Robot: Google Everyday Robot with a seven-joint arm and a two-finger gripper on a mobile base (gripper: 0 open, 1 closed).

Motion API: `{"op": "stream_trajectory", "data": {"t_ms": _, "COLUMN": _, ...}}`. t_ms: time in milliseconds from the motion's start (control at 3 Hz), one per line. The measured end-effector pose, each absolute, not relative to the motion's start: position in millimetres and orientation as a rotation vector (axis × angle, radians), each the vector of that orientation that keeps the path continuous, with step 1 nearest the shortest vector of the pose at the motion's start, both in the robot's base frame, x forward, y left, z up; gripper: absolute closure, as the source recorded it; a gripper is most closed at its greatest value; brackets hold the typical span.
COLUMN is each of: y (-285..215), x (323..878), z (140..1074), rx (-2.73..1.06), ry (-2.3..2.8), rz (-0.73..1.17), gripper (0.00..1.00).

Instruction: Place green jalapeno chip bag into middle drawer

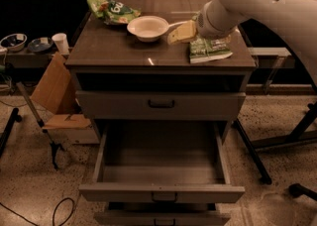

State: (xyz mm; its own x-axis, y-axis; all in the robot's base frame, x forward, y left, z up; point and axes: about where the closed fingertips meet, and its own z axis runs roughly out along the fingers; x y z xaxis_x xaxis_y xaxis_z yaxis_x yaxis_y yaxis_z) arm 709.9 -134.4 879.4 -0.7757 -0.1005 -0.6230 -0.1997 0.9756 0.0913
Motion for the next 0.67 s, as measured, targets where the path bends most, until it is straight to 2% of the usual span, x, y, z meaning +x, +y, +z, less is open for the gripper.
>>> {"op": "stream_trajectory", "data": {"t_ms": 667, "y": -167, "x": 733, "z": 856, "rx": -0.089, "ry": 2.503, "rz": 0.113, "gripper": 0.00}}
